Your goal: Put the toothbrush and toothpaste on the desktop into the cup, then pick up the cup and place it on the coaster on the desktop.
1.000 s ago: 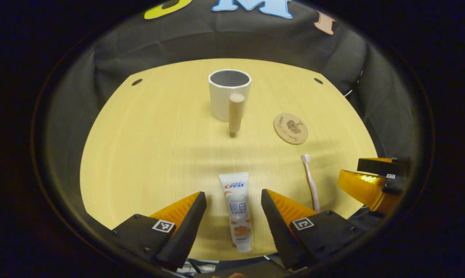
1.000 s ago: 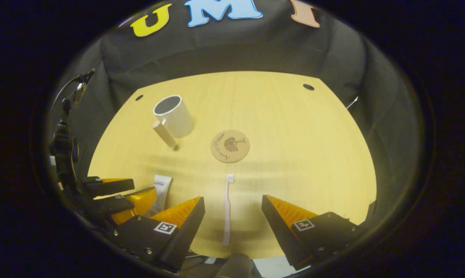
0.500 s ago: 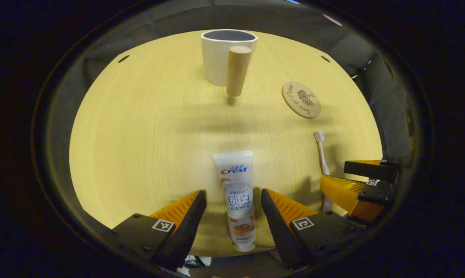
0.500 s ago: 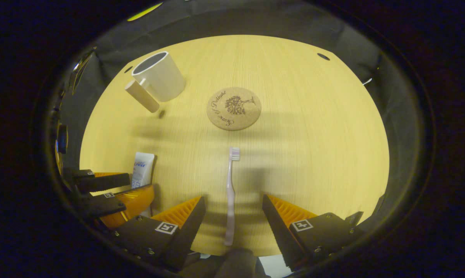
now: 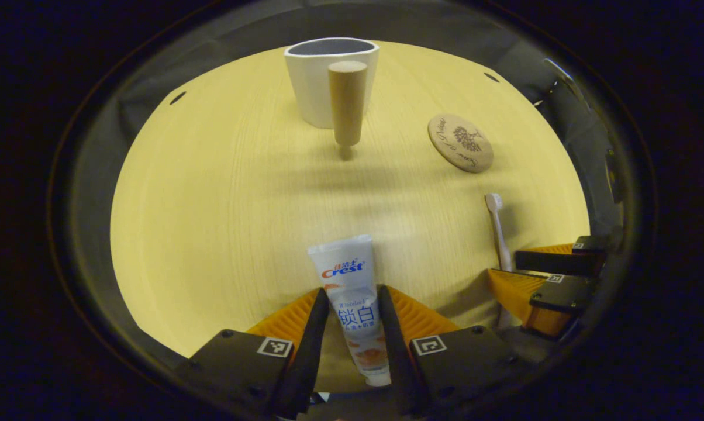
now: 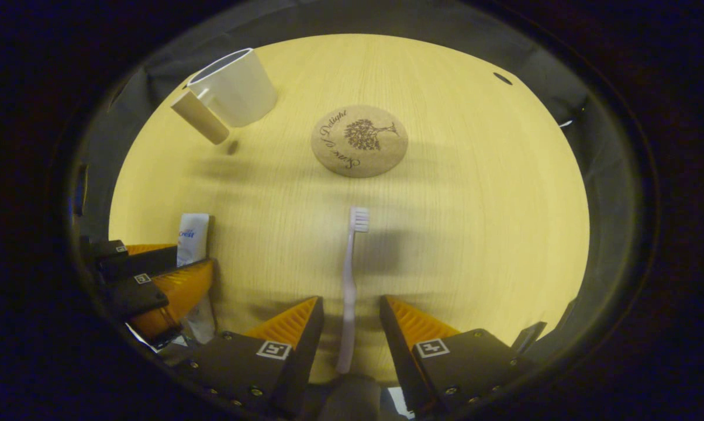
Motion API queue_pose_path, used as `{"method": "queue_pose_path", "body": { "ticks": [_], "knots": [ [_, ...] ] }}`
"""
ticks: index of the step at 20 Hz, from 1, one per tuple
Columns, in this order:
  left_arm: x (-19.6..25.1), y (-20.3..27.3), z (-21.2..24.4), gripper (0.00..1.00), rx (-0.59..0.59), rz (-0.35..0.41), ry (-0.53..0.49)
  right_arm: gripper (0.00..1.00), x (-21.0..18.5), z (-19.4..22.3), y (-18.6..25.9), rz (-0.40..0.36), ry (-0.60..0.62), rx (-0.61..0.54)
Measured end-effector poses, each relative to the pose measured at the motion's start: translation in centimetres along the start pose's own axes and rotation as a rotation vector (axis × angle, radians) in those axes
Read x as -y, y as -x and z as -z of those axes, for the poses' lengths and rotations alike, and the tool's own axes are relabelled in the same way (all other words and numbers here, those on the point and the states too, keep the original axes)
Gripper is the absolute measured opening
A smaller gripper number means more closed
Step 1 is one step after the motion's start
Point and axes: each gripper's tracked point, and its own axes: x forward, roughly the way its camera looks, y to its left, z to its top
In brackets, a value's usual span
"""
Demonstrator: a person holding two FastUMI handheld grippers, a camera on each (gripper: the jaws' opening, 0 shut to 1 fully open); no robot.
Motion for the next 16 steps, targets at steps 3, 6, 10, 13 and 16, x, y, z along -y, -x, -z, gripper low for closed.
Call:
{"method": "queue_pose_path", "body": {
  "ticks": [3,6,10,13,16],
  "knots": [
    [0.00,0.04,-0.06,0.56,0.000,-0.008,0.009,0.37,0.08,-0.44,0.13,-0.002,0.006,-0.008],
    [-0.12,-0.01,-0.13,0.50,0.004,-0.015,0.008,0.14,-0.35,-0.35,0.25,-0.029,-0.006,-0.001],
    [-0.13,0.13,-0.04,0.35,0.016,-0.004,-0.001,0.10,-0.27,-0.25,0.23,-0.043,0.001,0.019],
    [-0.06,0.20,-0.48,0.30,0.061,0.007,0.002,0.07,-0.38,-0.19,0.19,-0.054,-0.005,0.047],
    [-0.04,0.43,-0.39,0.26,0.087,0.018,0.006,0.05,-0.30,-0.29,0.27,-0.078,-0.006,0.081]
  ]
}}
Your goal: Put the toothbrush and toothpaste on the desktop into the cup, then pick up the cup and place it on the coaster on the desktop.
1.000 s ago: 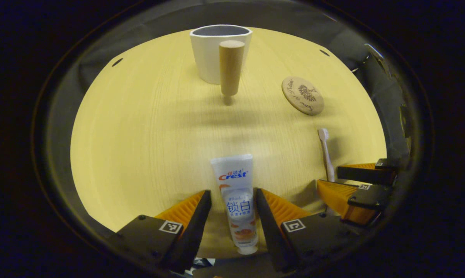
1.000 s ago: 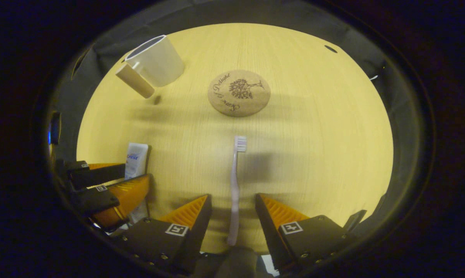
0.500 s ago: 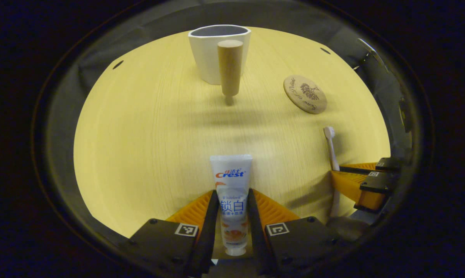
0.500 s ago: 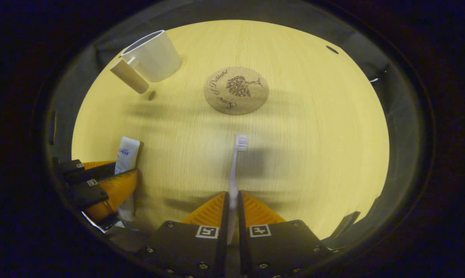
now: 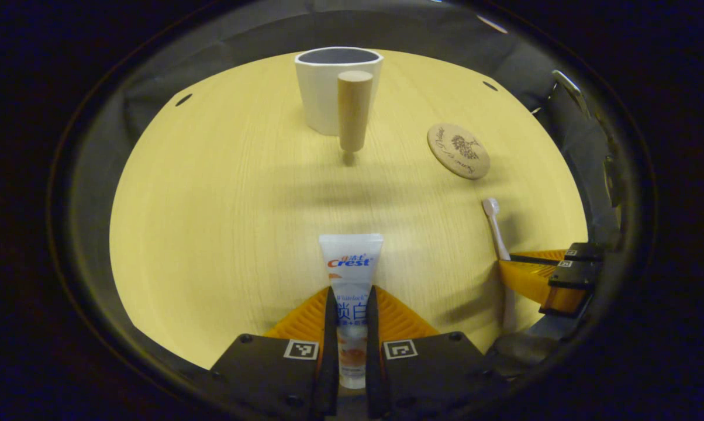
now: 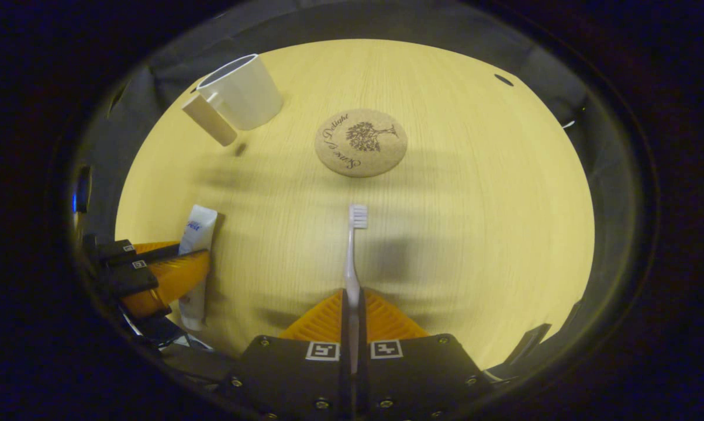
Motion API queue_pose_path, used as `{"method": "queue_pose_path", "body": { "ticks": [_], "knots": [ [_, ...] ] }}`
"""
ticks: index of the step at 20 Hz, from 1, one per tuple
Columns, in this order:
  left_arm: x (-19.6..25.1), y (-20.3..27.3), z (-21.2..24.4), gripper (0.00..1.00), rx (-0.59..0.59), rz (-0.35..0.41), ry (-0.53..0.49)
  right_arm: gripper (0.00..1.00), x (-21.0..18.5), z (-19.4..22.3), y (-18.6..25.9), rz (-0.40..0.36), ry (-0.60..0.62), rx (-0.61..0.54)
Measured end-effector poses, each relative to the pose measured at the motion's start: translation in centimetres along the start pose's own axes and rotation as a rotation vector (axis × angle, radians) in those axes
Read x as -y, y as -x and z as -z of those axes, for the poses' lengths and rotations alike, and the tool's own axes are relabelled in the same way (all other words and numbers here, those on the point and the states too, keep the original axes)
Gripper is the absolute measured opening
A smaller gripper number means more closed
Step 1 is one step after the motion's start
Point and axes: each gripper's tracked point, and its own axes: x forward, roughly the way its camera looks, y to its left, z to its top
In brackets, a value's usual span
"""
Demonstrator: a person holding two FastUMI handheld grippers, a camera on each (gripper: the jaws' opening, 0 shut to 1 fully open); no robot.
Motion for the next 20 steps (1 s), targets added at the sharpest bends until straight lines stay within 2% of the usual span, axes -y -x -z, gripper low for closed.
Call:
{"method": "queue_pose_path", "body": {
  "ticks": [8,12,16,17,20],
  "knots": [
    [-0.5,2.4,-1.9,0.26,0.170,0.019,0.094,0.05,-0.6,-0.9,2.8,-0.089,-0.028,0.167],
    [-1.6,5.2,-4.5,0.26,0.317,0.008,0.117,0.05,-1.7,-2.9,5.1,-0.153,-0.037,0.297],
    [-2.1,8.5,-7.8,0.26,0.478,0.041,0.166,0.05,-2.6,-5.2,8.2,-0.205,-0.019,0.434],
    [-2.4,9.3,-8.6,0.26,0.524,0.042,0.172,0.02,-2.8,-5.7,8.7,-0.215,-0.013,0.461],
    [-2.8,12.0,-11.4,0.25,0.645,0.047,0.171,0.04,-3.5,-6.4,10.4,-0.230,0.005,0.525]
  ]
}}
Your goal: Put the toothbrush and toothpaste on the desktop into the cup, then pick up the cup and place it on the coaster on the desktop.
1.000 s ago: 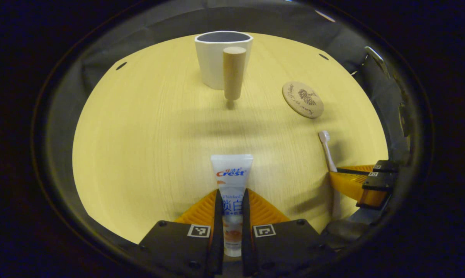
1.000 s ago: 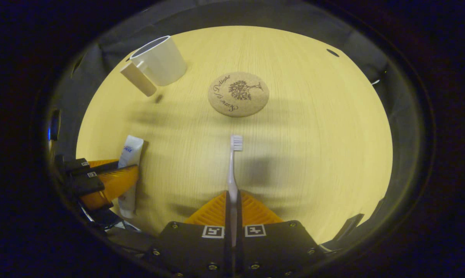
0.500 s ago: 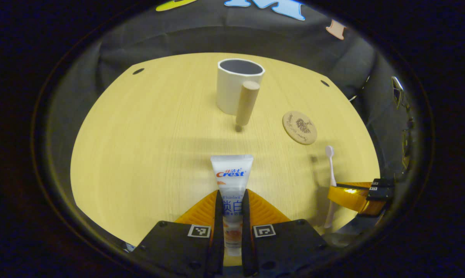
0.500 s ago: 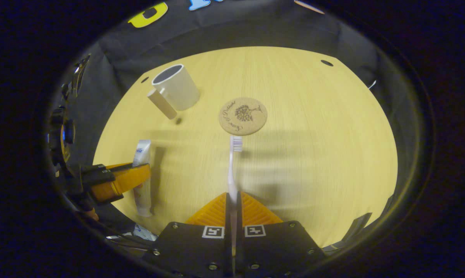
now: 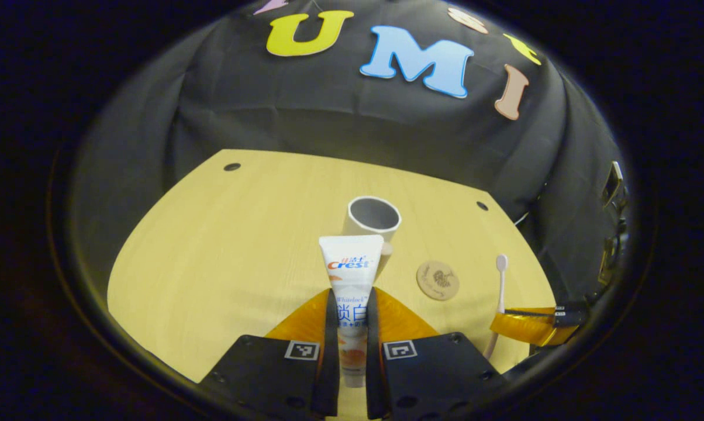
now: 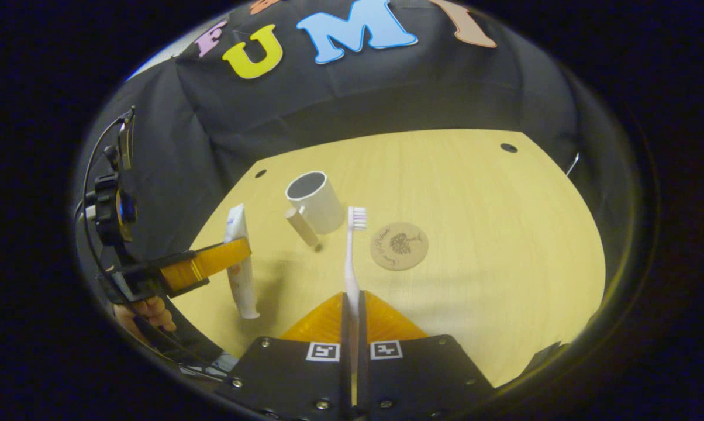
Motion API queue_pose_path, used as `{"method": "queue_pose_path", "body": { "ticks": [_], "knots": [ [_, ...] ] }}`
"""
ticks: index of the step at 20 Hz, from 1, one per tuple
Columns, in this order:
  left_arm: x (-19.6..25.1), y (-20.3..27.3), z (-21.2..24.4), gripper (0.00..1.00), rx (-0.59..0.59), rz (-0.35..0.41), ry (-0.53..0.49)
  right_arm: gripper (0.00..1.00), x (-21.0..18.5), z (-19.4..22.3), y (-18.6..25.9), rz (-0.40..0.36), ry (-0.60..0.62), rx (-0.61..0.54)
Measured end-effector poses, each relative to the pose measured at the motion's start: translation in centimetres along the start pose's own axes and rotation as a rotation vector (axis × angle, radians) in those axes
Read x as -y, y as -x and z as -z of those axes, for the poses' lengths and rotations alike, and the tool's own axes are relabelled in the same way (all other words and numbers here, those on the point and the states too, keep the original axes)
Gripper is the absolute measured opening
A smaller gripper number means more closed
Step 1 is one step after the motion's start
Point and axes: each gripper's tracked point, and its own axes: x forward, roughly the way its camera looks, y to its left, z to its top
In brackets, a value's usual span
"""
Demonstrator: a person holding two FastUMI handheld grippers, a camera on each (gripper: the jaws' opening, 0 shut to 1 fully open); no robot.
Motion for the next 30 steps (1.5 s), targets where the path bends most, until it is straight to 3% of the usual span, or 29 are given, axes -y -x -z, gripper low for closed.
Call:
{"method": "queue_pose_path", "body": {
  "ticks": [7,17,22,28,30],
  "knots": [
    [0.7,-2.1,-8.4,0.24,0.247,0.042,0.024,0.04,-1.3,-2.6,2.4,-0.048,0.006,0.133],
    [3.9,-6.5,-18.2,0.25,0.524,0.140,-0.002,0.04,0.1,-3.6,2.5,0.007,-0.029,0.167],
    [4.1,-10.7,-18.3,0.24,0.529,0.160,0.008,0.04,0.4,-4.4,1.5,0.039,-0.067,0.159],
    [4.2,-14.7,-16.2,0.24,0.468,0.163,-0.060,0.05,-0.3,-5.7,1.8,0.039,-0.070,0.154],
    [3.9,-15.6,-15.2,0.29,0.440,0.154,-0.085,0.05,-1.0,-6.2,0.8,0.033,-0.063,0.149]
  ]
}}
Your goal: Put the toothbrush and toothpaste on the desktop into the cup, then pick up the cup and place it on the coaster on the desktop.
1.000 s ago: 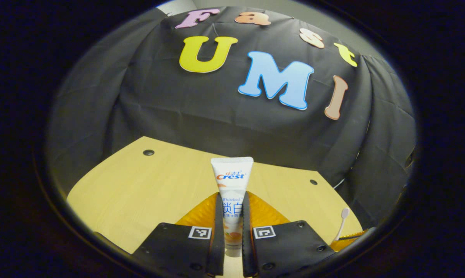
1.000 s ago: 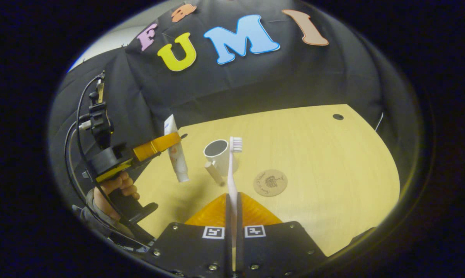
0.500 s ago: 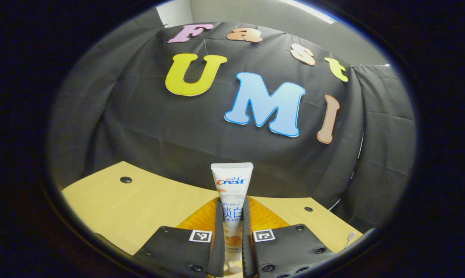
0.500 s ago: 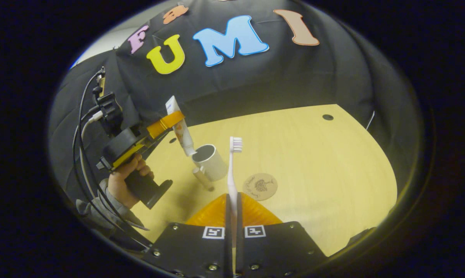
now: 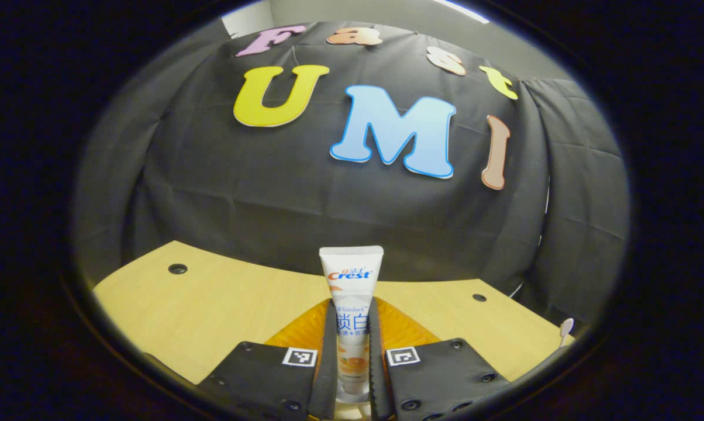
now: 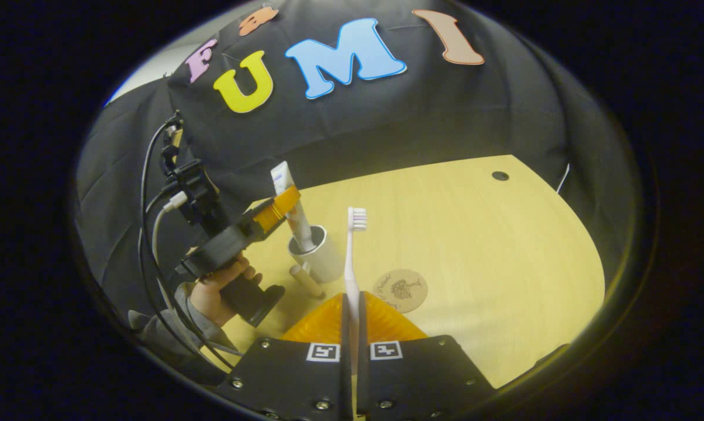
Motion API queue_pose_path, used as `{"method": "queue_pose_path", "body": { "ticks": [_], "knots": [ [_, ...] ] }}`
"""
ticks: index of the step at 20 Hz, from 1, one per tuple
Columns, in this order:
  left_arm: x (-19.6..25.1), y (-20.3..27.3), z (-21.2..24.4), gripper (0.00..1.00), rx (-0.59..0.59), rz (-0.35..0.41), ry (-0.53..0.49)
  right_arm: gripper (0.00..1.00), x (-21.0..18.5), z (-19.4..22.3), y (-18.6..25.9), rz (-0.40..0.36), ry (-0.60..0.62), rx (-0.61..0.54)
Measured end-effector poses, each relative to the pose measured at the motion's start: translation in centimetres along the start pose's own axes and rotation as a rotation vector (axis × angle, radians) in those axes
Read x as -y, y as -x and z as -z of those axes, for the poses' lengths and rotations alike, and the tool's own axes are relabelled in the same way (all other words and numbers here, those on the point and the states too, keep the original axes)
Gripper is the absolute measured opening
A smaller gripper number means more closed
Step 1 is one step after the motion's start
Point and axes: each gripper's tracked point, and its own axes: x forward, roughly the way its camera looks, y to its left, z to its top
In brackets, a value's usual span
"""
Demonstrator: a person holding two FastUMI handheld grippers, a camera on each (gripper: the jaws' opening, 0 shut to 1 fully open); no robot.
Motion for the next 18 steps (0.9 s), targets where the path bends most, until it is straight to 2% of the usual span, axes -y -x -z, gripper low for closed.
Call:
{"method": "queue_pose_path", "body": {
  "ticks": [3,5,6,8,9,10,13,14,15,18],
  "knots": [
    [0.4,0.1,1.7,0.40,-0.063,0.021,-0.003,0.05,-0.2,-0.3,-0.9,-0.012,0.013,-0.002],
    [0.4,0.1,2.9,0.31,-0.107,0.025,-0.027,0.05,-0.6,-0.5,-0.8,-0.020,0.020,-0.001],
    [0.3,0.1,3.3,0.33,-0.119,0.031,-0.035,0.05,-0.6,-0.5,-0.8,-0.024,0.022,0.000],
    [0.4,0.8,3.5,0.45,-0.135,0.041,-0.038,0.05,-0.7,-1.0,-0.9,-0.030,0.028,0.004],
    [0.5,1.1,3.3,0.59,-0.125,0.042,-0.043,0.05,-0.8,-1.3,-0.9,-0.033,0.034,0.007],
    [0.6,1.4,3.0,0.55,-0.119,0.046,-0.047,0.05,-0.8,-1.5,-1.0,-0.036,0.039,0.013],
    [0.5,2.3,3.2,0.80,-0.132,0.044,-0.041,0.05,-1.4,-3.2,-1.4,-0.054,0.054,0.047],
    [0.3,2.7,3.3,0.81,-0.138,0.036,-0.037,0.05,-1.7,-4.1,-1.7,-0.065,0.059,0.066],
    [0.1,3.3,3.4,0.87,-0.145,0.033,-0.033,0.05,-2.0,-5.1,-2.0,-0.077,0.065,0.087],
    [-0.3,5.3,3.6,0.87,-0.162,0.021,-0.041,0.04,-3.7,-7.7,-3.4,-0.131,0.084,0.155]
  ]
}}
